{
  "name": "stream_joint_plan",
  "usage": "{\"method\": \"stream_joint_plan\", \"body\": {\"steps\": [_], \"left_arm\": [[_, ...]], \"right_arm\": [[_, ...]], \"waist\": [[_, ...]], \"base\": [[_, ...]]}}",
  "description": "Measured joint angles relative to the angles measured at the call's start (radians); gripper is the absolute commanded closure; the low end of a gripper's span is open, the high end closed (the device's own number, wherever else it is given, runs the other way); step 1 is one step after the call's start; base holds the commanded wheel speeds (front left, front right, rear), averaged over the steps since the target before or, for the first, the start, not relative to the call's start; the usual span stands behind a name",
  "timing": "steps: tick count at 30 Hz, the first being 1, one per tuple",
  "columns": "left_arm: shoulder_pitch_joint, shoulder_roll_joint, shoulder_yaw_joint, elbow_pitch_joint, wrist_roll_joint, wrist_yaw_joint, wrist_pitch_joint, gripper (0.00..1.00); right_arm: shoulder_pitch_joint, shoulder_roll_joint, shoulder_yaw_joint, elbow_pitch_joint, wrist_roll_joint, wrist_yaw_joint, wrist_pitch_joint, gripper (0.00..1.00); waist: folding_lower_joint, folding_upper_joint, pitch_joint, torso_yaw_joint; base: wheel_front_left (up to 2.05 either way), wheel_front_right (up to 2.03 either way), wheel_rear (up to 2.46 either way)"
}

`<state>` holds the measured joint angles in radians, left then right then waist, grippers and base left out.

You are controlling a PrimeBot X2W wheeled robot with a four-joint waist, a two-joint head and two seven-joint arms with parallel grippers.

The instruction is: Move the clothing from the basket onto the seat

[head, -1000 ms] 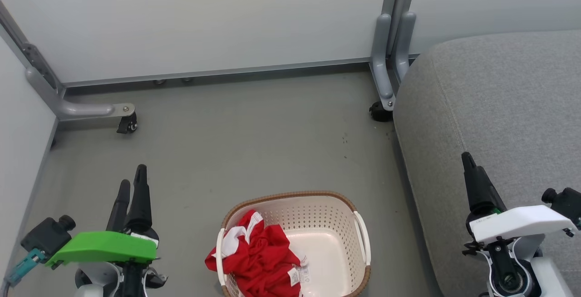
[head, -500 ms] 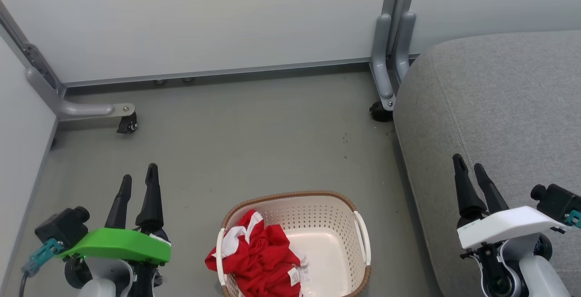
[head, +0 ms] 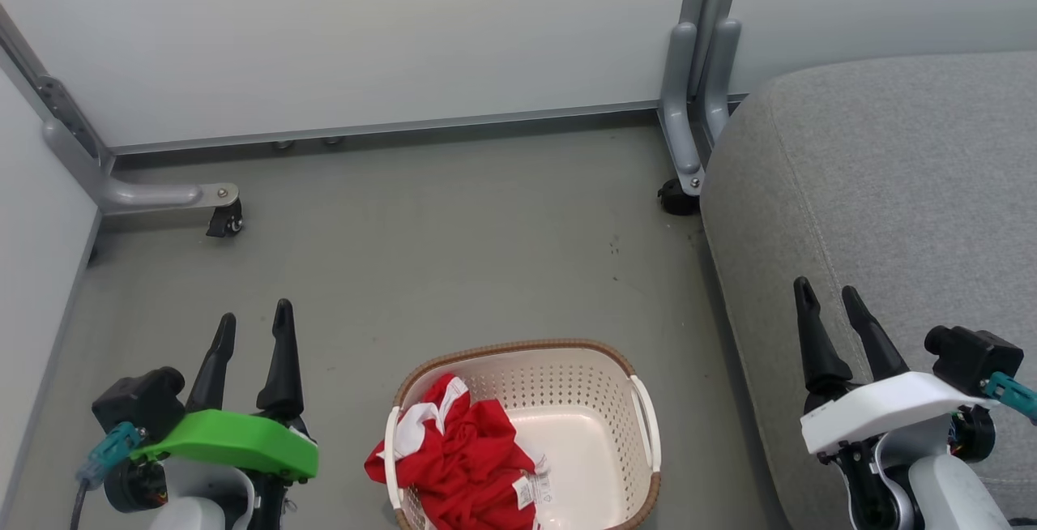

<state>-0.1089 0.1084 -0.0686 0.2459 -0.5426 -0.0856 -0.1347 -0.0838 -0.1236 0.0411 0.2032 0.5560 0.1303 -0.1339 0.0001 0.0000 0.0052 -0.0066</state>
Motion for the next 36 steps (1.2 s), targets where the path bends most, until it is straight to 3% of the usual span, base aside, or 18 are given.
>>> {"method": "stream_joint_plan", "body": {"steps": [36], "left_arm": [[-0.018,0.012,-0.031,0.067,0.309,0.015,-0.083,0.0]], "right_arm": [[0.0,-0.007,0.035,0.023,-0.296,0.0,-0.084,0.0]], "waist": [[0.0,0.0,0.012,-0.004]], "base": [[0.0,0.0,0.0]]}}
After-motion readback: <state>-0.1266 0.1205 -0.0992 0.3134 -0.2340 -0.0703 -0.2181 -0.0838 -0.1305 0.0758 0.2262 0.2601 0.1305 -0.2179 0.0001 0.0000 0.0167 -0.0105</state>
